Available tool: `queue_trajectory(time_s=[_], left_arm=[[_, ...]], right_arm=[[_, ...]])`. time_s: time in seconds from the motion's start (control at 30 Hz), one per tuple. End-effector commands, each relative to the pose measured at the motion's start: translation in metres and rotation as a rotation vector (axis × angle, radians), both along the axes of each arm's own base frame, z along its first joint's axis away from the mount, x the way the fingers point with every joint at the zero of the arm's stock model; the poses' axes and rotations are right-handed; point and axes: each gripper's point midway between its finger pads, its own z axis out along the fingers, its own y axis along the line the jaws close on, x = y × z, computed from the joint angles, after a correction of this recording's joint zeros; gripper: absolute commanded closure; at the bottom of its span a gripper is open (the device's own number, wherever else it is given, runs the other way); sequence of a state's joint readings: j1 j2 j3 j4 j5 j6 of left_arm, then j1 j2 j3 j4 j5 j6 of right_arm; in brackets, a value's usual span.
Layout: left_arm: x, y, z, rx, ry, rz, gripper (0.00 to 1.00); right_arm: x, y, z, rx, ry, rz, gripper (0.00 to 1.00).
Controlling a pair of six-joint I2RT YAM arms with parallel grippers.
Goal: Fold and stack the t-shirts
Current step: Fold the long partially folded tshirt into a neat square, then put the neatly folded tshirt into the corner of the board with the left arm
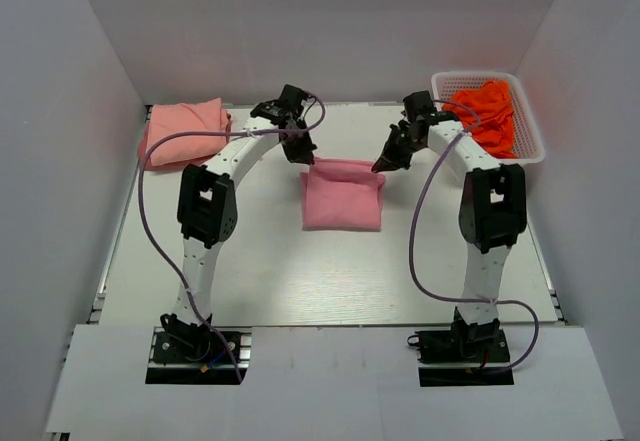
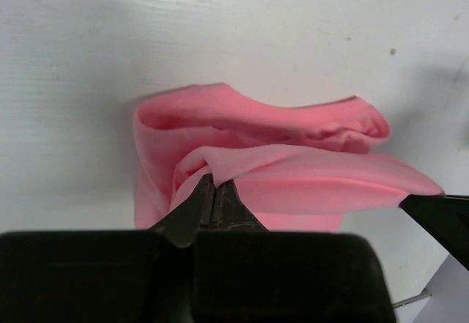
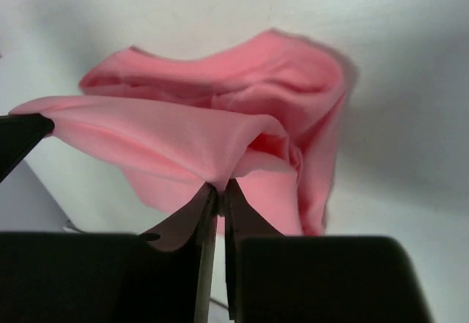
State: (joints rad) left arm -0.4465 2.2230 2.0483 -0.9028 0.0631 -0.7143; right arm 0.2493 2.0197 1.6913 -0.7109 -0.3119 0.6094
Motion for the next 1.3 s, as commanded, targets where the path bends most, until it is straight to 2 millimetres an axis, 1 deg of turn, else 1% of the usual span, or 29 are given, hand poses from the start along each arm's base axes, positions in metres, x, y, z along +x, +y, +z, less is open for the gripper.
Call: queue_trajectory(time_s=[0.0,0.03,0.07,0.1,0.13,0.17,0.2,0.23,0.27,0.3,0.37,0.4,0.5,0.53,0.6,0.63,0.67,0.73,0.77,0.83,0.9,0.93,1.0,1.03,1.07,1.1,1.17,1.23,1.27], left_arm=[[0.024,0.011,0.004,0.001,-0.045,0.014,1.00],[0.030,0.010,-0.002,-0.015,-0.042,0.003,0.95],[0.035,0.008,-0.001,-0.021,-0.056,0.003,0.52],[0.036,0.005,0.005,-0.031,-0.068,-0.018,0.12],[0.040,0.009,0.003,-0.022,-0.074,-0.025,0.00],[0.040,0.010,0.010,-0.020,-0.092,-0.038,0.00],[0.037,0.012,0.009,-0.014,-0.092,-0.047,0.00],[0.037,0.012,0.011,-0.009,-0.111,-0.064,0.00],[0.032,0.012,0.011,-0.015,-0.111,-0.086,0.00],[0.019,0.013,0.010,-0.026,-0.092,-0.108,0.00],[0.007,0.007,0.008,-0.031,-0.102,-0.178,0.00],[-0.009,0.002,0.003,-0.034,-0.082,-0.221,0.00],[-0.032,0.003,-0.016,-0.013,-0.033,-0.290,0.00],[-0.039,0.000,-0.022,-0.009,-0.017,-0.299,0.00],[-0.045,0.001,-0.033,-0.013,0.003,-0.316,0.00],[-0.046,0.001,-0.036,-0.012,0.004,-0.316,0.00],[-0.048,-0.001,-0.047,0.004,0.022,-0.321,0.01],[-0.048,0.001,-0.058,0.023,0.040,-0.315,0.08],[-0.052,-0.003,-0.065,0.027,0.053,-0.327,0.11],[-0.048,-0.005,-0.077,0.064,0.054,-0.336,0.16],[-0.053,-0.006,-0.086,0.097,0.079,-0.351,0.21],[-0.057,-0.010,-0.090,0.105,0.084,-0.374,0.32],[-0.063,-0.011,-0.100,0.124,0.093,-0.394,0.42],[-0.068,-0.014,-0.102,0.131,0.098,-0.416,0.53],[-0.074,-0.017,-0.105,0.135,0.106,-0.427,0.58],[-0.072,-0.018,-0.105,0.135,0.092,-0.436,0.64],[-0.063,-0.015,-0.101,0.165,0.064,-0.428,0.98],[-0.056,0.000,-0.096,0.263,0.044,-0.424,1.00],[-0.046,0.001,-0.082,0.285,0.002,-0.417,1.00]], right_arm=[[0.029,-0.008,-0.005,-0.008,-0.053,-0.005,0.86],[0.035,-0.009,-0.010,0.003,-0.037,-0.002,0.80],[0.036,-0.008,-0.017,0.004,-0.021,0.010,0.73],[0.046,-0.007,-0.006,0.011,-0.055,0.020,0.50],[0.046,-0.006,-0.007,0.021,-0.049,0.027,0.38],[0.049,-0.006,0.000,0.022,-0.072,0.033,0.28],[0.048,-0.005,0.006,0.022,-0.091,0.037,0.10],[0.049,-0.006,0.011,0.023,-0.115,0.037,0.10],[0.052,-0.006,0.026,0.033,-0.168,0.036,0.10],[0.042,-0.007,0.023,0.032,-0.158,0.036,0.10],[0.034,-0.012,0.026,0.019,-0.168,0.025,0.10],[0.026,-0.013,0.026,0.016,-0.161,0.027,0.10],[0.011,-0.019,0.030,0.005,-0.167,0.028,0.10],[0.000,-0.022,0.017,-0.005,-0.132,0.026,0.10],[-0.006,-0.024,0.029,-0.005,-0.163,0.025,0.10],[-0.015,-0.027,0.020,-0.013,-0.137,0.022,0.10],[-0.018,-0.028,0.032,-0.007,-0.166,0.021,0.10],[-0.027,-0.030,0.025,-0.013,-0.153,0.019,0.10],[-0.029,-0.030,0.036,-0.006,-0.181,0.019,0.10],[-0.038,-0.032,0.028,-0.009,-0.164,0.029,0.10],[-0.046,-0.035,0.028,-0.012,-0.162,0.035,0.10],[-0.049,-0.036,0.026,-0.012,-0.154,0.036,0.10],[-0.059,-0.038,0.021,-0.015,-0.145,0.034,0.10],[-0.059,-0.040,0.022,-0.016,-0.154,0.033,0.10],[-0.066,-0.042,0.018,-0.019,-0.145,0.029,0.10],[-0.067,-0.044,0.019,-0.022,-0.148,0.026,0.10],[-0.072,-0.049,0.020,-0.029,-0.151,0.021,0.10],[-0.073,-0.054,0.025,-0.043,-0.172,0.013,0.10],[-0.074,-0.055,0.024,-0.048,-0.174,0.011,0.10]])
